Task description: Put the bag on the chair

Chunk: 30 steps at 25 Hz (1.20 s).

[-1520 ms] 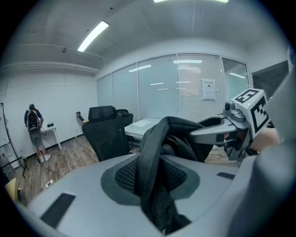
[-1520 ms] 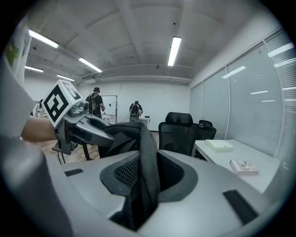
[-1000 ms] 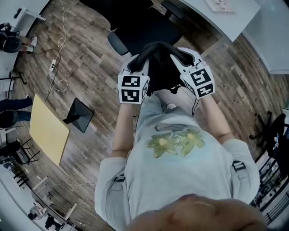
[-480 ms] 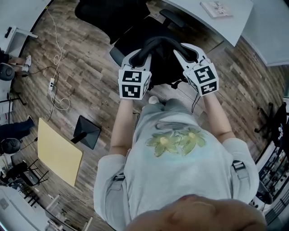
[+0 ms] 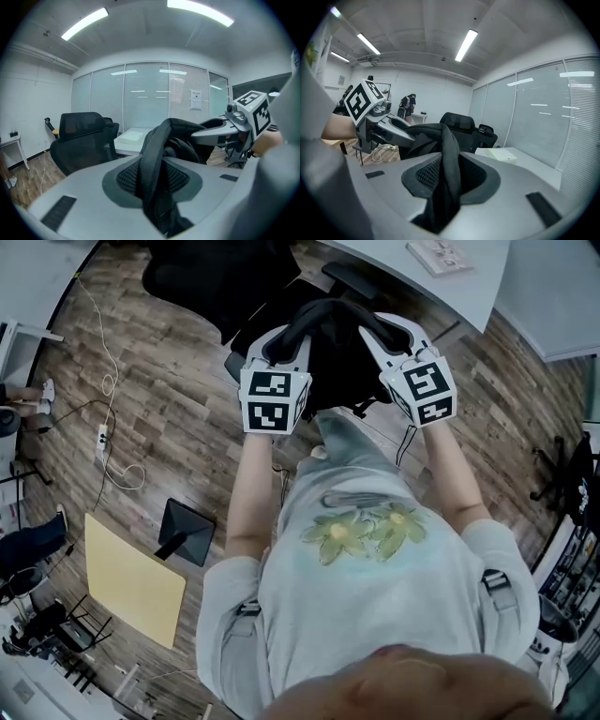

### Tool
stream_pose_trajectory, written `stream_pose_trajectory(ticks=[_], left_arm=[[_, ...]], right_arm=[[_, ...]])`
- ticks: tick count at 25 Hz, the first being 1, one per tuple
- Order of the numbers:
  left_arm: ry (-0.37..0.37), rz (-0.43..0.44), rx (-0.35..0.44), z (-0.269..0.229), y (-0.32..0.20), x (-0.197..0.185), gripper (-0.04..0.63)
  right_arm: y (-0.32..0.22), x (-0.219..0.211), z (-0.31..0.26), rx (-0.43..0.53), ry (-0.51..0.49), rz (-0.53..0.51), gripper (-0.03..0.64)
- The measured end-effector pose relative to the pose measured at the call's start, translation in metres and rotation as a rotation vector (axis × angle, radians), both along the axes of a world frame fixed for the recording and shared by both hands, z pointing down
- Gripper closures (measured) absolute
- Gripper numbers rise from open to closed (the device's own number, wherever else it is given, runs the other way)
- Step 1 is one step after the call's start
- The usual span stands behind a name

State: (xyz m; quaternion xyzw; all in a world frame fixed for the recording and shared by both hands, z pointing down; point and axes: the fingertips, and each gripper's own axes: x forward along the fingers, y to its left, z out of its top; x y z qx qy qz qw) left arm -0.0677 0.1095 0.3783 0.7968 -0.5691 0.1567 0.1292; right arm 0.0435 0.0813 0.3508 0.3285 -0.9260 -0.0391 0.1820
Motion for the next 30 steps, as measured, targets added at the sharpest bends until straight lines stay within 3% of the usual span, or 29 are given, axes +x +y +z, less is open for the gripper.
stream_pose_trajectory(ticks=[10, 30], left_arm=[[0.0, 0.048, -0.043, 0.013, -0.055, 0.0, 0.482], [-0.043, 0.053, -0.029, -0.002, -0.187, -0.022, 0.482]], right_arm=[[-0.051, 0.002, 0.014, -0.051, 0.007, 0.048, 0.512], [-0.182, -0.019, 0.004, -0.051, -0.042, 0.054, 0.512]])
